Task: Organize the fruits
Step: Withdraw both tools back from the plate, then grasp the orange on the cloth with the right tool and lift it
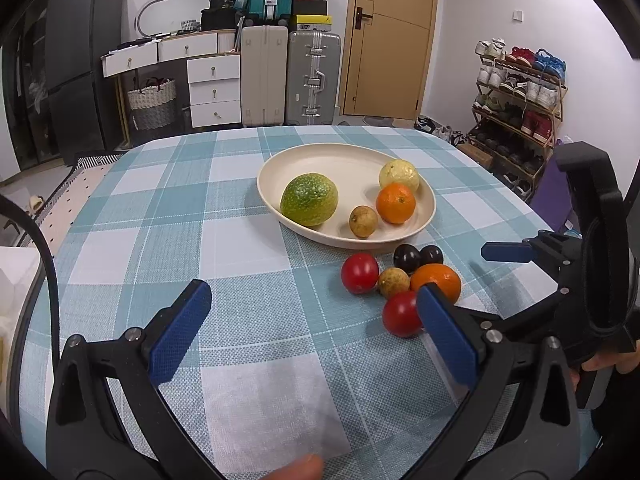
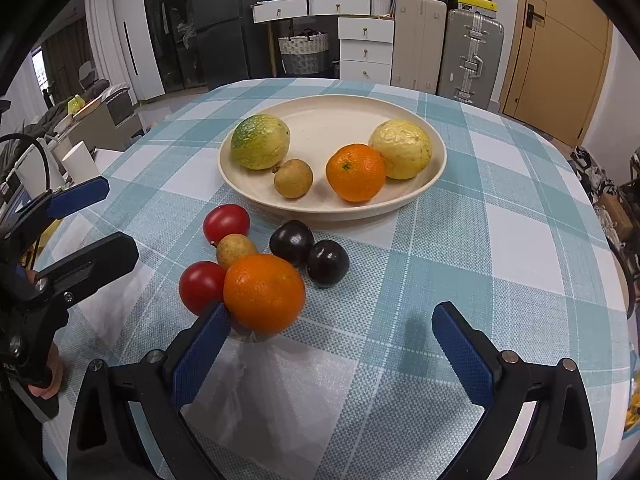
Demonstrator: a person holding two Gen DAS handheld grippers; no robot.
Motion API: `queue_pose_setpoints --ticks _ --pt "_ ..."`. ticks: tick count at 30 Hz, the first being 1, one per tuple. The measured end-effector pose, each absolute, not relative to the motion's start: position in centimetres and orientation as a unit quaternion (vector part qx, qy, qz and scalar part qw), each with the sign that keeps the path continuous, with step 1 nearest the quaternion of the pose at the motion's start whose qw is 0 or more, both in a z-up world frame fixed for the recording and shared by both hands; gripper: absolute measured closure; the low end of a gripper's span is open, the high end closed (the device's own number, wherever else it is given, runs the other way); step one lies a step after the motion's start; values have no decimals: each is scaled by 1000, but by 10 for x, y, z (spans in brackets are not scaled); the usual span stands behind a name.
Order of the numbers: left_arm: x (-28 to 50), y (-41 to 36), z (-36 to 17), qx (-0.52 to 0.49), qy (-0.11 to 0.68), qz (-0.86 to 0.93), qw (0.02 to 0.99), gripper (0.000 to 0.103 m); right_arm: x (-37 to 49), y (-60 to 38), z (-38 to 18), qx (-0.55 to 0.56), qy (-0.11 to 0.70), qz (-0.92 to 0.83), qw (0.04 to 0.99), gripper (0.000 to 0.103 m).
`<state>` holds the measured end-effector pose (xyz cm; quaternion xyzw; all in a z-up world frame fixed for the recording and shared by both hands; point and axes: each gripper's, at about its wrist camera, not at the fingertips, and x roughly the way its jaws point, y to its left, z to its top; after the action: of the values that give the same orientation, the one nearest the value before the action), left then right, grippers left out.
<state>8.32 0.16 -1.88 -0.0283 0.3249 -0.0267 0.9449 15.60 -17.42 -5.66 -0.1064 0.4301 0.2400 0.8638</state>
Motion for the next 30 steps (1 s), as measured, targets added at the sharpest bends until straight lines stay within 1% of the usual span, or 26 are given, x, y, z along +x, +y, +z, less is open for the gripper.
queue_pose_setpoints --ticks 6,8,11,13,17,19,23,25,27,30 --pt "84 2 -19 -31 327 -25 944 0 158 -169 -56 -98 429 250 863 1" --pt "85 3 -19 -34 328 -23 944 0 158 -169 -55 -89 428 257 862 3" --pt "86 4 -20 -39 329 -22 943 0 156 -166 -54 -77 430 273 857 11" --pt "86 4 -20 -40 330 -20 943 0 154 -164 -54 -81 428 278 856 18" --pt "88 5 -21 -41 330 -21 943 0 151 -160 -53 -81 428 289 853 28" --pt "87 5 -21 -41 329 -20 943 0 149 -160 -53 -75 430 295 850 35" --pt "88 6 -22 -43 329 -20 943 0 148 -160 -52 -61 434 301 847 42" --pt "88 7 -22 -43 330 -19 943 0 147 -160 -52 -57 435 306 845 48" --pt "88 7 -22 -43 329 -19 943 0 147 -159 -53 -55 436 309 843 50" --pt "88 7 -22 -43 330 -19 943 0 146 -159 -53 -50 438 318 839 59"
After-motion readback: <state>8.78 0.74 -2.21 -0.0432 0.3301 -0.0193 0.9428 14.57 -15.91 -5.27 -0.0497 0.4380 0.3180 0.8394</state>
